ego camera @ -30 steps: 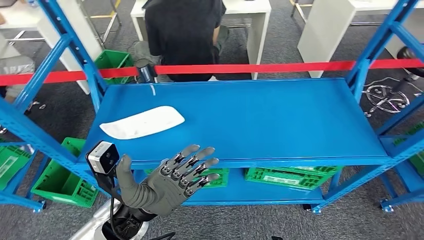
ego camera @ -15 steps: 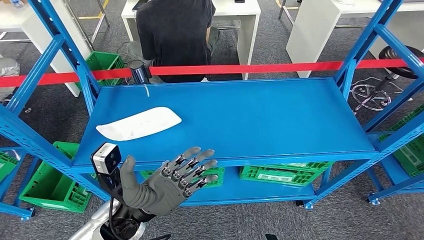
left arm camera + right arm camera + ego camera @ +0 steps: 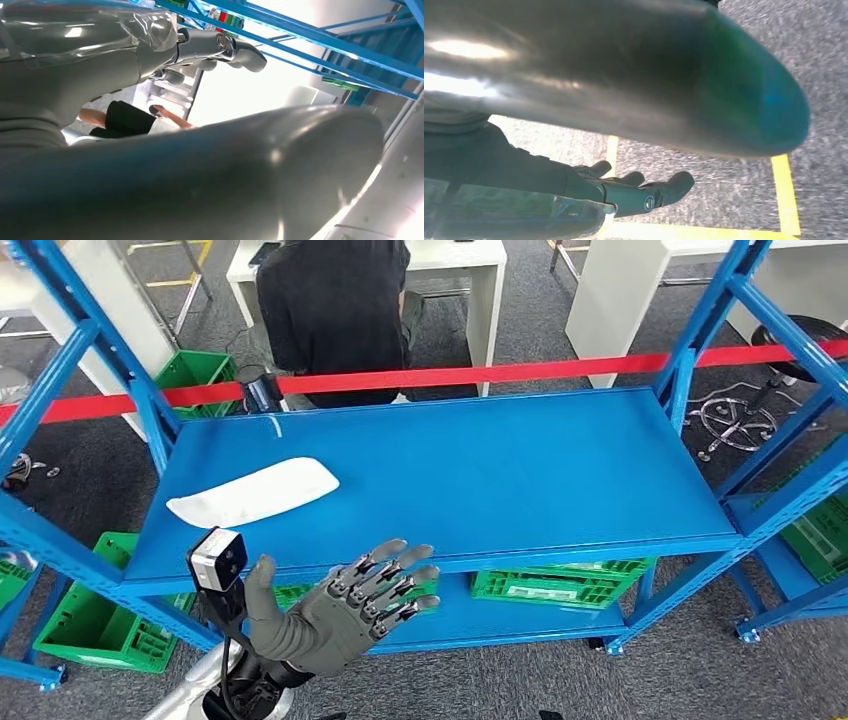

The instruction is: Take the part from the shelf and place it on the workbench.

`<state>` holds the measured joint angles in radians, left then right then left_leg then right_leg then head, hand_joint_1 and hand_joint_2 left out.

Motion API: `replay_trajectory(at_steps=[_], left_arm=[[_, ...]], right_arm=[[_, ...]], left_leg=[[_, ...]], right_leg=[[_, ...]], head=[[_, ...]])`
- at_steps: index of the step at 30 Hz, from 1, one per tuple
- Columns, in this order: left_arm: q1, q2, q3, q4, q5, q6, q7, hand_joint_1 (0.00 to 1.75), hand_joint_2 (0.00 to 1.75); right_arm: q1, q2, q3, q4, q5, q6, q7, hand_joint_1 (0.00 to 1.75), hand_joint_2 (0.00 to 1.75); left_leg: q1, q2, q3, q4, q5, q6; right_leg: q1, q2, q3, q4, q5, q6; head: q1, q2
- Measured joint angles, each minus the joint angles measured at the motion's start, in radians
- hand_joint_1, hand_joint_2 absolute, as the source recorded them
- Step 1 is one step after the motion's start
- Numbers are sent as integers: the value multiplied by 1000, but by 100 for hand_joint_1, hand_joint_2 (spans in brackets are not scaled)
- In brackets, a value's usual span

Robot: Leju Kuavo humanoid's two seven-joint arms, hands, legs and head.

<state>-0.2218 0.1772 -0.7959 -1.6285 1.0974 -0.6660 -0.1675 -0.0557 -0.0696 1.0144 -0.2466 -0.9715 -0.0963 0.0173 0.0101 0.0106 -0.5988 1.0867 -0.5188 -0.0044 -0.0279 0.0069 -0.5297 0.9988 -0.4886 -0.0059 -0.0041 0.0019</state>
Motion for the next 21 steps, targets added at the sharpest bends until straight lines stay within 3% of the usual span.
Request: replay_trajectory(at_steps=[2, 3, 4, 5, 7, 8, 10, 12, 14, 15, 18, 19, 20, 21], left_arm=[[0, 1, 0, 0, 0, -1, 0, 0, 0], [1, 2, 0, 0, -1, -1, -1, 0, 0], [1, 2, 0, 0, -1, -1, -2, 0, 0], [1, 3, 0, 0, -1, -1, -4, 0, 0], [1, 3, 4, 0, -1, 0, -9, 0, 0], [2, 4, 5, 0, -2, 1, -11, 0, 0], [2, 5, 8, 0, -2, 1, -13, 0, 0], [2, 5, 11, -2, -2, 1, -14, 0, 0], [0, 3, 13, -5, -2, 1, -15, 0, 0], [0, 2, 13, -6, -2, 2, -15, 0, 0], [2, 0, 12, -6, -8, 5, -18, 0, 0], [4, 0, 12, -6, -11, 6, -19, 0, 0], [6, 0, 13, -6, -14, 7, -22, 0, 0], [8, 0, 13, -7, -17, 8, -24, 0, 0]], right_arm=[[0, 1, 0, 0, 0, -1, 0, 0, 0], [0, 2, 0, 0, 0, -2, 0, 0, 0], [1, 2, 0, 1, 1, -3, 0, 0, 0], [2, 2, 0, 1, 2, -4, 0, 0, 0], [3, 4, 0, 2, 5, -6, 0, 0, 0], [2, 6, 0, 2, 7, -6, 0, 0, 0], [1, 11, 0, 3, 10, -6, -1, 0, 0], [1, 14, 0, 3, 11, -6, -1, 0, 0], [1, 15, 0, 3, 11, -6, -1, 0, 0], [0, 13, 0, 3, 12, -6, -1, 0, 0], [-2, 4, 0, 3, 15, -7, -1, 0, 0], [-2, 2, 0, 4, 17, -8, 0, 0, 0], [-1, -1, 0, 4, 19, -9, 0, 0, 0], [0, -4, 0, 4, 21, -9, 1, 0, 0]], left_leg=[[1, -1, -85, 139, -52, -7], [1, -1, -124, 189, -60, -7], [1, -2, -147, 202, -44, -4], [0, -3, -149, 174, -6, 2], [-7, -13, -108, 42, 91, 28], [-11, -20, -86, -13, 124, 43], [-23, -28, -67, -57, 142, 64], [-26, -28, -55, -80, 142, 70], [-21, -23, -25, -122, 145, 74], [-16, -21, -10, -141, 145, 74], [-13, -18, 1, -147, 138, 69], [-12, -18, 1, -145, 134, 65], [-10, -19, 2, -140, 129, 60], [-7, -20, 2, -132, 123, 54]], right_leg=[[3, 3, 10, 1, -6, -5], [5, 6, 13, 1, -11, -6], [8, 9, 19, 1, -17, -6], [11, 14, 27, 1, -25, -6], [15, 21, 44, 0, -41, -5], [17, 25, 49, -1, -47, -4], [10, 28, 48, -4, -54, 4], [6, 28, 53, -15, -57, 15], [11, 19, 49, -3, -71, 18], [13, 14, 28, 38, -86, 17], [5, 7, -98, 227, -130, 24], [1, 6, -126, 253, -125, 33], [-2, 5, -134, 239, -104, 46], [-5, 3, -120, 187, -69, 60]], head=[[-1, 0], [-1, 0], [-1, 0], [-1, 0], [-1, 0], [2, 0], [4, 0], [1, 0], [2, 0], [3, 0], [3, 0], [3, 0], [3, 0], [4, 0]])
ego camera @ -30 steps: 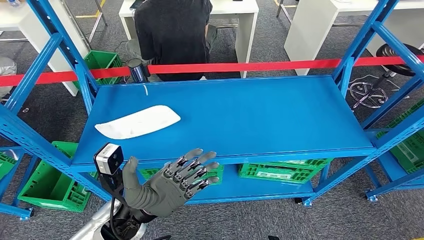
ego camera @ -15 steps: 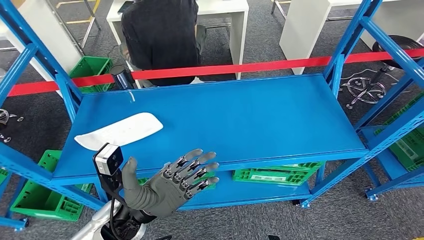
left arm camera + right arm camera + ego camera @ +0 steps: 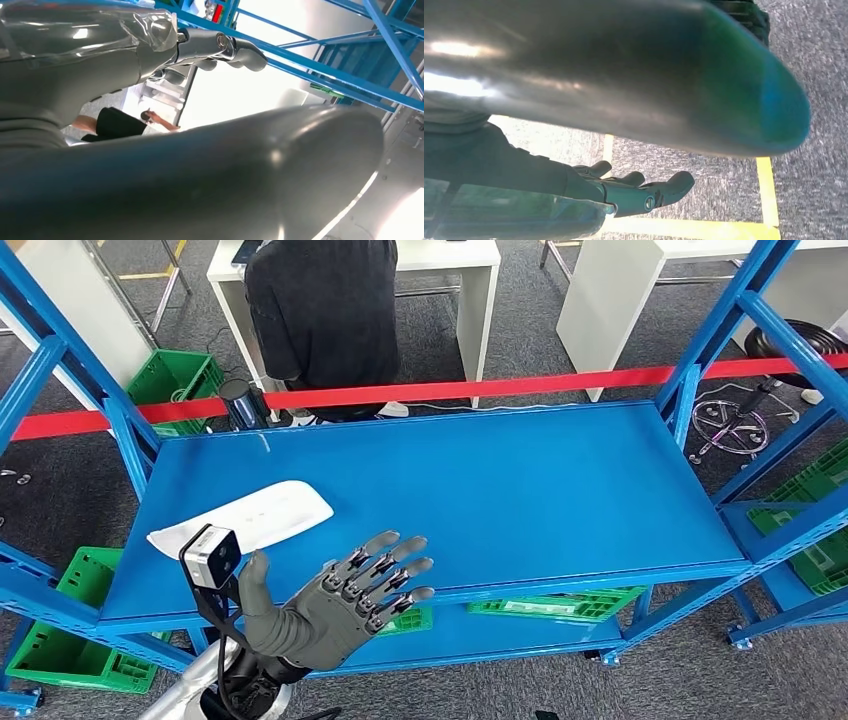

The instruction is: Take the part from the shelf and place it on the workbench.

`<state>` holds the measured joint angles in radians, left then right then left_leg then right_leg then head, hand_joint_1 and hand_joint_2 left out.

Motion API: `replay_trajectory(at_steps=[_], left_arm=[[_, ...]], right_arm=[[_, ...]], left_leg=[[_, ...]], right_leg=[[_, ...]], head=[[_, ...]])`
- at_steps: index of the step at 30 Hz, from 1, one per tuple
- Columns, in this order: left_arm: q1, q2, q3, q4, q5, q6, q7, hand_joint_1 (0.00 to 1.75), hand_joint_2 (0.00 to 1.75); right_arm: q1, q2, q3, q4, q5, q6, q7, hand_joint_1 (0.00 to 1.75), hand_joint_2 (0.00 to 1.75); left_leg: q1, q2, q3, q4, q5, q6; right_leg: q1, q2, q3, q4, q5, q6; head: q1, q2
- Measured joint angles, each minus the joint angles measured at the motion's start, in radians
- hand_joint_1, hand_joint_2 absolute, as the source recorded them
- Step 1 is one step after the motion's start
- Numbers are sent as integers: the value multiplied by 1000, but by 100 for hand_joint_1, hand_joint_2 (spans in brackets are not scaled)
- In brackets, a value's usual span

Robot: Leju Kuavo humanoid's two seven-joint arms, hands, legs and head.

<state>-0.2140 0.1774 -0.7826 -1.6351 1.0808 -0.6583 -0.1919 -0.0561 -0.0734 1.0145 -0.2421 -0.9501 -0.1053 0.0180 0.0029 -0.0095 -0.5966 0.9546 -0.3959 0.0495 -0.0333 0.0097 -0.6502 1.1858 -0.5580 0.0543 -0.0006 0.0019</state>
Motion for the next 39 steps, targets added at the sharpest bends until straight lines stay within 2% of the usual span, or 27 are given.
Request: replay_trajectory(at_steps=[1, 2, 4, 6, 7, 9, 11, 12, 13, 14, 15, 16, 18, 19, 21, 23, 25, 27, 28, 29, 30, 31, 32, 33, 35, 37, 39], left_arm=[[1, 0, 0, 0, -2, 1, -3, 0, 0], [3, 1, 1, -1, -4, 2, -5, 0, 0], [6, 1, 4, -3, -7, 2, -8, 0, 0], [8, 2, 9, -5, -8, 2, -10, 0, 0], [9, 3, 11, -5, -8, 2, -11, 0, 0], [10, 4, 12, -7, -8, 1, -11, 0, 0], [12, 5, 12, -9, -8, -1, -11, 0, 87], [13, 5, 13, -9, -8, -1, -11, 0, 131], [15, 6, 12, -9, -8, 0, -11, 0, 175], [17, 6, 12, -9, -10, 1, -11, 0, 175], [18, 6, 13, -9, -14, 3, -11, 0, 175], [17, 6, 13, -9, -19, 6, -11, 0, 175], [16, 6, 15, -9, -37, 14, -12, 0, 175], [16, 6, 16, -9, -49, 19, -15, 0, 175], [15, 7, 18, -9, -83, 28, -29, 0, 175], [15, 6, 22, -9, -126, 37, -47, 0, 175], [14, 3, 25, -10, -158, 44, -60, 0, 175], [15, 3, 25, -9, -173, 49, -66, 0, 175], [17, 3, 25, -8, -178, 50, -67, 0, 175], [18, 3, 25, -6, -186, 53, -70, 0, 175], [18, 3, 25, -4, -201, 59, -76, 0, 175], [18, 2, 25, -2, -220, 69, -82, 0, 175], [18, 2, 26, 0, -240, 82, -90, 0, 175], [18, 3, 26, 2, -258, 97, -95, 0, 175], [18, 2, 27, 7, -281, 129, -100, 0, 175], [17, 2, 28, 11, -308, 169, -105, 0, 175], [16, 3, 32, 15, -335, 201, -111, 0, 175]], right_arm=[[-1, -2, 0, 0, 3, 0, 1, 0, 0], [-3, -2, 0, 0, 6, 0, 1, 0, 0], [-7, 0, 1, 0, 10, 0, 4, 0, 0], [-9, -1, 2, 1, 10, 0, 6, 0, 0], [-9, -1, 2, 1, 10, 1, 7, 0, 0], [-9, -2, 2, 1, 10, 1, 7, 0, 0], [-8, -3, 2, 2, 10, 1, 7, 0, 0], [-6, -3, 2, 3, 10, 2, 7, 0, 0], [-5, -3, 2, 4, 10, 2, 7, 0, 0], [-4, -3, 2, 4, 10, 3, 7, 0, 0], [-3, -3, 2, 4, 10, 4, 8, 0, 0], [-3, -2, 2, 5, 10, 5, 8, 0, 0], [-3, 0, 2, 5, 10, 6, 8, 0, 0], [-3, 2, 1, 5, 10, 6, 8, 0, 0], [-2, 4, 2, 6, 10, 6, 7, 0, 0], [-1, 6, 2, 6, 10, 6, 7, 0, 0], [-1, 6, 2, 6, 10, 5, 6, 0, 0], [2, 4, 2, 6, 10, 4, 6, 0, 0], [3, 3, 2, 6, 10, 3, 6, 0, 0], [5, 2, 2, 6, 10, 3, 6, 0, 0], [6, 1, 2, 7, 10, 3, 6, 0, 0], [7, 0, 2, 7, 10, 3, 6, 0, 0], [6, -1, 2, 7, 10, 3, 6, 0, 0], [6, -2, 2, 7, 10, 3, 6, 0, 0], [6, -1, 1, 7, 9, 1, 6, 0, 0], [7, 0, 1, 7, 10, -2, 6, 0, 0], [7, -1, 1, 7, 12, -6, 6, 0, 0]], left_leg=[[3, 0, -1, 11, -8, -8], [2, -1, -3, 24, -17, -17], [-1, 0, -8, 44, -30, -30], [0, 0, -10, 50, -33, -36], [2, 1, -12, 55, -38, -39], [7, 4, -34, 110, -77, -47], [8, 6, -89, 238, -148, -56], [8, 6, -118, 302, -175, -58], [8, 7, -135, 341, -185, -57], [8, 7, -133, 341, -176, -54], [7, 7, -111, 302, -150, -47], [5, 7, -75, 233, -116, -37], [-3, 9, -8, 108, -73, -17], [-7, 10, 8, 77, -68, -11], [-14, 12, 12, 62, -67, -5], [-9, 14, 20, 42, -56, 0], [-4, 17, 27, 24, -44, 5], [-6, 18, 26, 22, -42, 7], [-7, 18, 25, 23, -42, 7], [-8, 17, 25, 24, -43, 7], [-8, 16, 25, 25, -43, 6], [-8, 15, 25, 28, -44, 4], [-8, 14, 24, 33, -47, 0], [-10, 13, 22, 39, -50, -5], [-14, 12, 18, 48, -55, -15], [-13, 12, 15, 51, -56, -22], [-9, 11, 1, 79, -77, -32]], right_leg=[[-3, -4, 23, -66, 36, 11], [-5, -6, 45, -121, 64, 17], [-3, -8, 64, -163, 83, 1], [-1, -4, 64, -157, 83, -22], [-2, -4, 64, -158, 84, -28], [-5, -4, 64, -159, 87, -39], [-2, -4, 64, -159, 88, -45], [0, -4, 63, -159, 88, -46], [2, -4, 62, -159, 88, -46], [5, -4, 63, -159, 89, -47], [7, -2, 64, -159, 89, -47], [9, -1, 65, -159, 89, -47], [13, 2, 65, -159, 89, -46], [13, 2, 64, -160, 90, -45], [13, 0, 64, -164, 93, -39], [14, -2, 58, -156, 87, -33], [15, -4, 24, -86, 50, -36], [14, -4, -36, 46, -3, -40], [14, -4, -59, 95, -19, -37], [13, -4, -65, 109, -19, -30], [11, -4, -49, 79, -3, -20], [9, -5, -15, 13, 24, -9], [7, -8, 22, -60, 48, -4], [6, -9, 53, -120, 67, -4], [9, -9, 77, -167, 80, -19], [9, -8, 77, -167, 84, -32], [4, -8, 78, -168, 86, -42]], head=[[0, 0], [1, 0], [0, 0], [-2, 0], [-2, 0], [-3, 0], [-4, 0], [-4, 0], [-4, 0], [-4, 0], [-4, 0], [-4, 0], [-3, 0], [-3, 0], [-3, 0], [-3, 0], [-2, 0], [-1, 0], [-2, 0], [-2, 0], [-2, 0], [-2, 0], [-2, 0], [-2, 0], [-3, 0], [-3, 0], [-3, 0]])
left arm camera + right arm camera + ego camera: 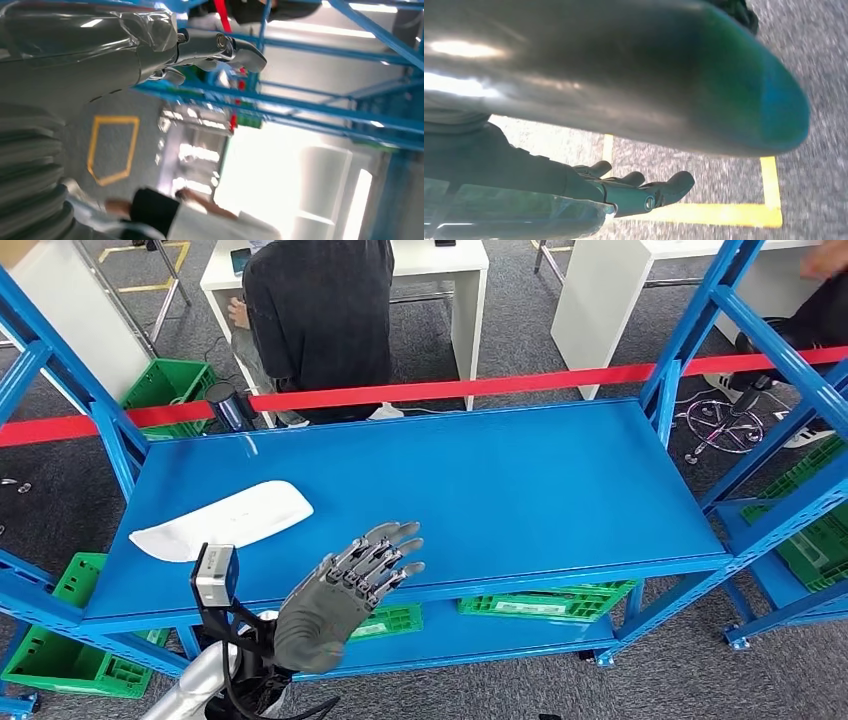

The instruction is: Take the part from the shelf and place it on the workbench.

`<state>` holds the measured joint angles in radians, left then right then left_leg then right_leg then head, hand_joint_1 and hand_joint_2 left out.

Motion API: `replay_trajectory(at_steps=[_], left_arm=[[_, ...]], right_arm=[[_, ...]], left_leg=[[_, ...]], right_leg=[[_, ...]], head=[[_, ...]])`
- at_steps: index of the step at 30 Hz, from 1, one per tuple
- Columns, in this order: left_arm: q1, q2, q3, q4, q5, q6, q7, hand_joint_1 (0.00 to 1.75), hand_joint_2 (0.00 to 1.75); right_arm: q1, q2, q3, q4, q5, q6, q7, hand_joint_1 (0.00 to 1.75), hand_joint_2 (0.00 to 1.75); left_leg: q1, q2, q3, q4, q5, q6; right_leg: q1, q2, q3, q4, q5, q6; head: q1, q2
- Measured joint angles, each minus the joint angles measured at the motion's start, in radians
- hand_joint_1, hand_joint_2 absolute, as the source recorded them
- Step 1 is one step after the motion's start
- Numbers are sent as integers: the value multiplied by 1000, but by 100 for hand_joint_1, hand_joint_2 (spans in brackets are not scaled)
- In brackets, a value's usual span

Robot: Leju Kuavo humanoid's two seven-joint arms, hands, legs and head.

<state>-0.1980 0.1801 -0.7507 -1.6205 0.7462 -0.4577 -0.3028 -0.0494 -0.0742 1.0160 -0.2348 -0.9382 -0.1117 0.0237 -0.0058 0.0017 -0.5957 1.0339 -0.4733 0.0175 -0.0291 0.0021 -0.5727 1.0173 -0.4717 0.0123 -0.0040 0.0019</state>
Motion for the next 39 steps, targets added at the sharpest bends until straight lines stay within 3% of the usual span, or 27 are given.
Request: replay_trajectory(at_steps=[3, 4, 5, 6, 8, 10, 15, 17, 19, 20, 21, 22, 24, 26, 29, 31, 34, 35, 36, 37, 39], left_arm=[[-2, 1, 4, 5, -15, 17, -3, 0, 175], [-1, 2, 4, 8, -16, 19, -3, 0, 175], [-1, 2, 4, 10, -16, 20, -3, 0, 175], [-1, 2, 4, 12, -17, 20, -3, 0, 175], [-2, 3, 5, 13, -17, 21, -3, 0, 175], [-5, 3, 7, 14, -26, 28, -6, 0, 175], [-9, 5, 11, 14, -172, 110, -52, 0, 175], [-10, 5, 11, 13, -301, 181, -92, 0, 175], [-8, 6, 11, 14, -442, 270, -131, 0, 175], [-7, 7, 10, 16, -513, 317, -147, 0, 175], [-6, 8, 10, 18, -581, 365, -158, 0, 175], [-6, 9, 9, 21, -646, 414, -164, 0, 175], [-6, 10, 8, 32, -776, 522, -168, 0, 175], [-7, 10, 6, 52, -898, 639, -166, 0, 175], [-11, 11, 1, 94, -1061, 809, -150, 0, 175], [-17, 12, -3, 120, -1119, 876, -138, 0, 175], [-25, 15, -14, 157, -1177, 921, -115, 0, 175], [-26, 17, -18, 169, -1206, 934, -101, 0, 175], [-27, 18, -24, 180, -1240, 946, -85, 0, 175], [-31, 19, -29, 190, -1274, 955, -69, 0, 175], [-46, 22, -39, 211, -1336, 963, -37, 0, 175]], right_arm=[[0, 0, 0, 0, 2, -4, 0, 0, 0], [1, 1, 0, 0, 2, -4, 0, 0, 0], [1, 1, 0, 0, 2, -4, 0, 0, 0], [1, 1, 0, 0, 2, -5, 0, 0, 0], [0, 2, 0, 0, 2, -5, 0, 0, 0], [-2, 4, 0, 0, 2, -5, 0, 0, 0], [-3, 8, 0, 0, 5, -9, 0, 0, 0], [-3, 8, 0, 0, 3, -17, -1, 0, 0], [0, 7, 0, 0, -2, -25, -4, 0, 0], [3, 7, 0, 0, -2, -28, -6, 0, 0], [6, 6, 0, 0, -1, -29, -9, 0, 0], [7, 5, 0, 0, 1, -29, -12, 0, 0], [5, 3, 1, 0, 8, -24, -17, 0, 0], [1, 2, 4, 0, 14, -21, -19, 0, 0], [-1, 3, 8, 0, 16, -23, -18, 0, 0], [-2, 3, 8, 0, 16, -27, -18, 0, 0], [-4, 5, 9, 0, 16, -28, -18, 0, 0], [-4, 6, 9, 0, 16, -28, -17, 0, 0], [-4, 6, 10, 0, 16, -29, -17, 0, 0], [-4, 7, 10, 0, 16, -30, -17, 0, 0], [-6, 9, 12, 0, 15, -32, -17, 0, 0]], left_leg=[[9, -2, -83, 180, -92, -18], [12, -2, -111, 240, -112, -21], [13, -2, -125, 268, -114, -22], [14, -2, -119, 255, -96, -20], [15, -2, -56, 125, -27, -10], [9, -3, 1, 4, 12, 4], [4, -2, 25, -47, 22, 24], [7, 1, 34, -60, 31, 31], [5, 0, 32, -60, 32, 34], [4, -1, 32, -59, 32, 33], [4, -2, 31, -58, 32, 33], [4, -3, 32, -56, 31, 32], [3, -4, 30, -48, 26, 25], [-2, -4, 26, -37, 20, 15], [-1, -3, 20, -32, 18, 6], [4, -3, 3, 4, -9, -4], [12, -3, -83, 191, -103, -21], [14, -3, -110, 248, -122, -24], [15, -3, -121, 271, -122, -24], [16, -3, -112, 254, -104, -22], [15, -3, -44, 118, -34, -11]], right_leg=[[-1, 0, -1, -1, 1, -9], [-1, 0, -1, 0, 1, -9], [0, 0, -1, 0, 1, -8], [0, 1, 0, 0, 1, -8], [1, 4, 3, -1, 0, -8], [4, 6, 0, -1, 2, -5], [4, 3, -12, 10, -4, 14], [5, 1, -54, 98, -47, 7], [5, 1, -120, 237, -99, 2], [5, 1, -141, 279, -110, 5], [4, 1, -146, 286, -106, 12], [4, 1, -128, 246, -85, 21], [4, -1, -57, 100, -28, 34], [5, -2, -13, 7, 3, 27], [7, 0, -10, -3, 10, 8], [2, 0, -9, -4, 13, -3], [2, 0, -12, -5, 14, -11], [2, 0, -13, -5, 14, -11], [3, 0, -13, -5, 14, -11], [3, 0, -12, -4, 14, -11], [4, 1, -8, -5, 14, -10]], head=[[-1, 0], [-1, 0], [-1, 0], [-1, 0], [-1, 0], [-1, 0], [0, 0], [2, 0], [2, 0], [2, 0], [2, 0], [2, 0], [2, 0], [1, 0], [1, 0], [0, 0], [0, 0], [-1, 0], [-1, 0], [-1, 0], [-1, 0]])
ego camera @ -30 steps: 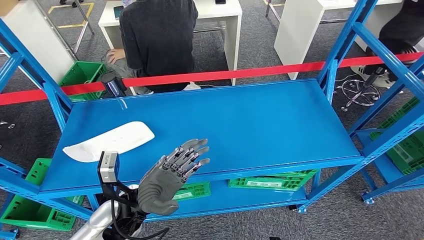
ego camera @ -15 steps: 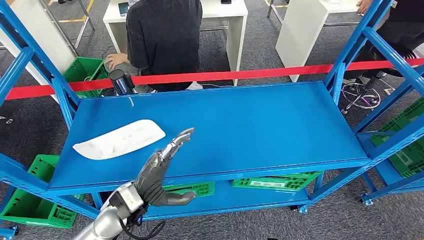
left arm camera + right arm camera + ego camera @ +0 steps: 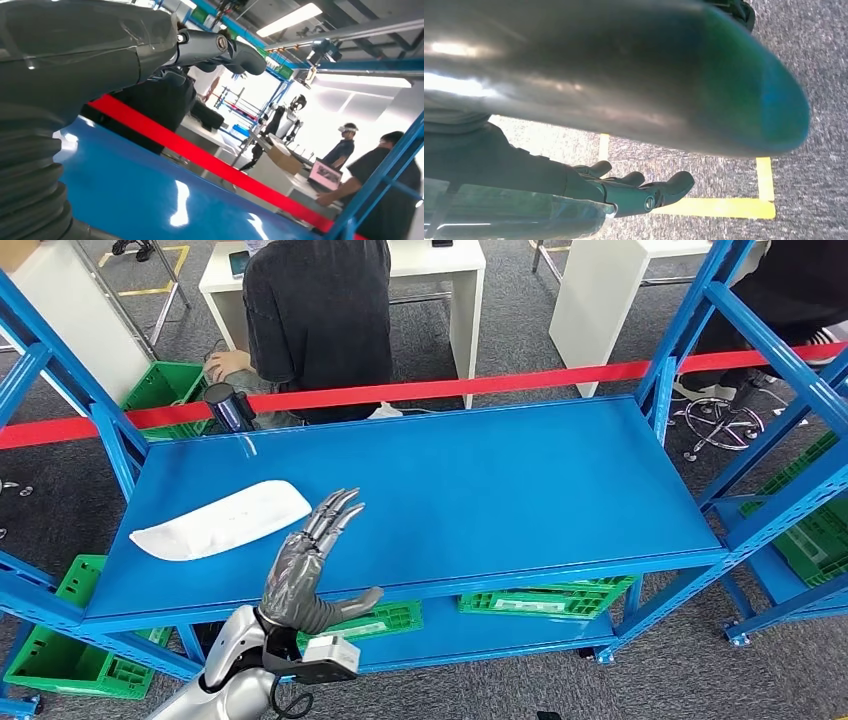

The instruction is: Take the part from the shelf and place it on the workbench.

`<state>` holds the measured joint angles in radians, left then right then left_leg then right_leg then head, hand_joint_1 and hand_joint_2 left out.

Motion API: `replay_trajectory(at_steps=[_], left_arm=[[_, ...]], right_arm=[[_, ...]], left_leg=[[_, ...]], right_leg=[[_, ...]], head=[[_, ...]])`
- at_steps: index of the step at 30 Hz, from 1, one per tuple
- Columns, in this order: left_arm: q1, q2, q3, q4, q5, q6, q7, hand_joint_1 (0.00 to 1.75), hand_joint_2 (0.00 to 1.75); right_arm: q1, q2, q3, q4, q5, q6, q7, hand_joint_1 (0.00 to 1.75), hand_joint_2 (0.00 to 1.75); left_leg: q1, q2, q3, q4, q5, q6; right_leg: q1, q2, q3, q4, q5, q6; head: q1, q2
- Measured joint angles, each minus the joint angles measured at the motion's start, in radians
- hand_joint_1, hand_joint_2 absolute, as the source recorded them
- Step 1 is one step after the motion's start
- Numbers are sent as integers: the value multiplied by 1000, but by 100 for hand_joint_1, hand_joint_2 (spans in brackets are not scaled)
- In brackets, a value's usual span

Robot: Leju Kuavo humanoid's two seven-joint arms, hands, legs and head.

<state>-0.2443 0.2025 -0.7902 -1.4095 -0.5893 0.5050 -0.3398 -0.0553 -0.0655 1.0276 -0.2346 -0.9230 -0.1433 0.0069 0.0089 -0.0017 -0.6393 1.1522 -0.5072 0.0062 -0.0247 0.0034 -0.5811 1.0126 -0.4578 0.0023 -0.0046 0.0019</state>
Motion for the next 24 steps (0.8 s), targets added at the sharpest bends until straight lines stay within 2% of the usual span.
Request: replay_trajectory(at_steps=[2, 3, 5, 7, 8, 10, 11, 12, 13, 14, 15, 16, 17, 18, 19, 21, 23, 24], left_arm=[[-21, 4, -8, 21, -52, 0, 31, 0, 175], [-28, 5, -11, 30, -73, -1, 46, 0, 175], [-38, 7, -16, 47, -98, -3, 67, 0, 175], [-46, 9, -22, 59, -106, -4, 74, 0, 175], [-51, 9, -25, 63, -108, -4, 75, 0, 175], [-56, 9, -29, 72, -111, -5, 77, 0, 175], [-56, 9, -31, 77, -113, -8, 82, 0, 175], [-56, 9, -34, 83, -118, -14, 90, 0, 175], [-57, 9, -36, 88, -124, -23, 102, 0, 175], [-58, 8, -39, 94, -131, -34, 118, 0, 175], [-60, 8, -40, 100, -139, -46, 133, 0, 175], [-64, 7, -41, 107, -147, -56, 148, 0, 175], [-69, 6, -42, 116, -155, -65, 161, 0, 175], [-75, 5, -42, 126, -162, -73, 171, 0, 175], [-80, 4, -43, 137, -169, -78, 179, 0, 175], [-88, 3, -43, 159, -183, -85, 192, 0, 175], [-99, 2, -42, 185, -211, -88, 213, 0, 175], [-105, 0, -40, 199, -229, -91, 228, 0, 175]], right_arm=[[-4, 4, 1, 0, 0, -4, 0, 0, 0], [-5, 6, 1, 0, 0, -5, 0, 0, 0], [-7, 10, 2, 0, 0, -6, 1, 0, 0], [-7, 11, 2, 0, 0, -7, 3, 0, 0], [-8, 11, 2, 0, 0, -7, 4, 0, 0], [-9, 10, 2, 0, 0, -8, 6, 0, 0], [-9, 10, 2, 0, 0, -8, 7, 0, 0], [-8, 10, 2, 0, 0, -8, 7, 0, 0], [-7, 9, 2, 0, -1, -8, 8, 0, 0], [-7, 8, 2, 0, -1, -8, 8, 0, 0], [-8, 7, 2, 0, -1, -8, 9, 0, 0], [-9, 6, 2, 0, -1, -8, 9, 0, 0], [-11, 5, 2, 0, -2, -8, 10, 0, 0], [-12, 5, 2, 0, -2, -8, 10, 0, 0], [-12, 5, 2, 0, -3, -8, 11, 0, 0], [-12, 5, 2, 0, -3, -8, 13, 0, 0], [-14, 4, 2, 1, -4, -8, 15, 0, 0], [-16, 4, 2, 1, -4, -8, 17, 0, 0]], left_leg=[[-6, 0, 60, -120, 37, 14], [-9, 0, 71, -143, 38, 18], [-14, 1, 75, -154, 39, 26], [-11, 3, 85, -173, 52, 36], [-9, 5, 90, -182, 58, 41], [-9, 6, 90, -185, 62, 46], [-10, 6, 88, -185, 62, 46], [-11, 6, 88, -184, 62, 46], [-12, 5, 88, -183, 62, 45], [-12, 4, 88, -181, 61, 44], [-11, 3, 88, -178, 58, 41], [-13, 2, 86, -172, 55, 37], [-15, 1, 83, -166, 51, 32], [-17, 0, 80, -161, 48, 28], [-19, 0, 78, -159, 47, 24], [-16, 1, 74, -154, 43, 19], [-11, 1, 54, -111, 13, 7], [-7, 1, 31, -63, -15, 0]], right_leg=[[4, 1, -1, 0, 2, 4], [4, 0, -3, -1, 3, 7], [4, 0, -5, -5, 8, 16], [5, -1, -15, 11, -2, 21], [6, -2, -32, 45, -20, 20], [6, -2, -93, 173, -73, 14], [5, -2, -125, 239, -94, 15], [5, -2, -145, 277, -103, 20], [4, -2, -144, 274, -95, 27], [2, -2, -122, 227, -72, 37], [1, -3, -85, 152, -42, 46], [1, -4, -50, 81, -18, 49], [0, -5, -25, 29, -1, 45], [2, -5, -12, 3, 7, 38], [4, -4, -11, -1, 7, 29], [2, -3, -11, -4, 10, 18], [-4, -2, -10, -7, 13, 11], [-5, -1, -9, -7, 13, 8]], head=[[0, 0], [1, 0], [0, 0], [1, 0], [2, 0], [2, 0], [2, 0], [2, 0], [2, 0], [2, 0], [2, 0], [2, 0], [2, 0], [2, 0], [1, 0], [1, 0], [0, 0], [0, 0]])
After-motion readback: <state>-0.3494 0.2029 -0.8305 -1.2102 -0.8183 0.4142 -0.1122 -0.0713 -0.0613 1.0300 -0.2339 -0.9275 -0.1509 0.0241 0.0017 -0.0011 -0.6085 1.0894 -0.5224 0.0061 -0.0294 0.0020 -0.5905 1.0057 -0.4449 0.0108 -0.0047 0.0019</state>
